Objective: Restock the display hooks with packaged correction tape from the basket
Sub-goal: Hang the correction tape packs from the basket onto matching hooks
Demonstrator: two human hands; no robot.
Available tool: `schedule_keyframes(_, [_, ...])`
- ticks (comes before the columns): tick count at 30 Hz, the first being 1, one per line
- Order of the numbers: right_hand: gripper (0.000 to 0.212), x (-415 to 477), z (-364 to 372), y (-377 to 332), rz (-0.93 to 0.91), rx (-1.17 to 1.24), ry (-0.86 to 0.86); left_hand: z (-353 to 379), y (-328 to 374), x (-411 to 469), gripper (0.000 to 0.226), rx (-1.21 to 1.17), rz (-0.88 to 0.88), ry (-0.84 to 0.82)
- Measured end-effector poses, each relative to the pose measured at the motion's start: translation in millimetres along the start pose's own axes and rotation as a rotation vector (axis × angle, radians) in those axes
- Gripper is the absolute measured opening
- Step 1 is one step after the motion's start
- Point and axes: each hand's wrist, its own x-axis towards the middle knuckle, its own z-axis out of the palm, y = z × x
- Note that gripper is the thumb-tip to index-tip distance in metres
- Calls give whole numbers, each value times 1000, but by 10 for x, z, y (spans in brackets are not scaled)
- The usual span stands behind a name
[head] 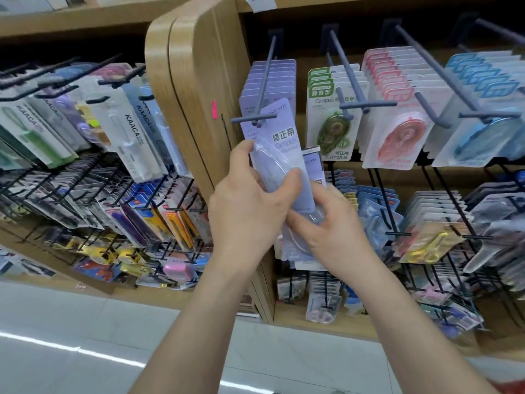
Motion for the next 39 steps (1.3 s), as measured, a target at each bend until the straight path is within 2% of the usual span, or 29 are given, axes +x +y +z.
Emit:
schedule_keyframes(4, [38, 12, -93, 83, 73, 35, 40, 62, -1, 171, 68, 47, -7, 2])
schedule_keyframes(7, [39, -5, -207, 149, 159, 141, 114, 202, -95, 327, 71, 98, 25, 27])
schedule_keyframes(10, [42, -14, -287, 186, 152, 178, 180, 330, -138, 423, 63, 93, 72, 82])
schedule_keyframes(13, [57, -27, -290, 175, 117, 285, 165, 409, -164, 482, 59, 114, 99, 87])
schedule_keyframes(17, [77, -59, -258, 147, 72, 389, 150, 362, -234, 393, 70, 73, 64, 33])
schedule_keyframes(19, [82, -74, -251, 132, 65, 389, 143, 307, -234, 213, 65, -11, 51, 21])
schedule_keyframes(22, [88, -83, -248, 109, 39, 380, 118, 264, -194, 11, 40, -378, -119, -160])
schedule_keyframes(23, [88, -85, -247, 103, 25, 374, 103, 251, -174, -8, 30, -503, -202, -210])
schedule_keyframes(25, [84, -88, -253, 85, -12, 345, 59, 209, -145, 7, 19, -652, -290, -209])
schedule_keyframes(29, [78, -121, -249, 71, -26, 270, -32, 156, -111, 89, 12, -819, -333, -227])
schedule_keyframes(32, [71, -137, -217, 19, -47, 161, -33, 131, -126, 114, 3, -828, -290, -261])
schedule_keyframes(35, [61, -130, -229, 1, -32, 77, -40, 81, -143, 135, 7, -852, -220, -187])
schedule_keyframes(39, [31, -87, -191, 28, -21, 2, -68, 28, -112, 224, 15, -960, -150, -79])
